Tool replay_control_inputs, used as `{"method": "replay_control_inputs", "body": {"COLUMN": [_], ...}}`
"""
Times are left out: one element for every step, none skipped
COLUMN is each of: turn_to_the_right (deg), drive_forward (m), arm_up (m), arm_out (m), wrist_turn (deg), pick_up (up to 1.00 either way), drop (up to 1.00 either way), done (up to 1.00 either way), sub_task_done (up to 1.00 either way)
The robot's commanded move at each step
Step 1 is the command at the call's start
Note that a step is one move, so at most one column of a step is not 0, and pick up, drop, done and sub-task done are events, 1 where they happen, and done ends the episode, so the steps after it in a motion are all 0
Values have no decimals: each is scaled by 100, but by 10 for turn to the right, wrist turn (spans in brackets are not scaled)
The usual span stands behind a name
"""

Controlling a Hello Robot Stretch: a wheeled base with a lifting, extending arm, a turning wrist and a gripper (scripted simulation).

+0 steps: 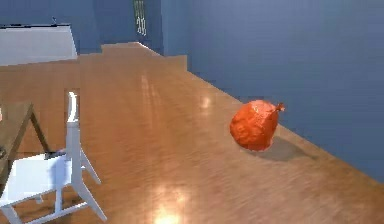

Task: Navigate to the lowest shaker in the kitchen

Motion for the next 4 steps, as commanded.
{"method": "replay_control_inputs", "body": {"turn_to_the_right": [0,120,0,-450], "drive_forward": [100,0,20,0], "arm_up": [0,0,0,0], "arm_out": [0,0,0,0], "wrist_turn": [0,0,0,0], "pick_up": [0,0,0,0], "drop": [0,0,0,0], "done": [0,0,0,0], "sub_task_done": [0,0,0,0]}}
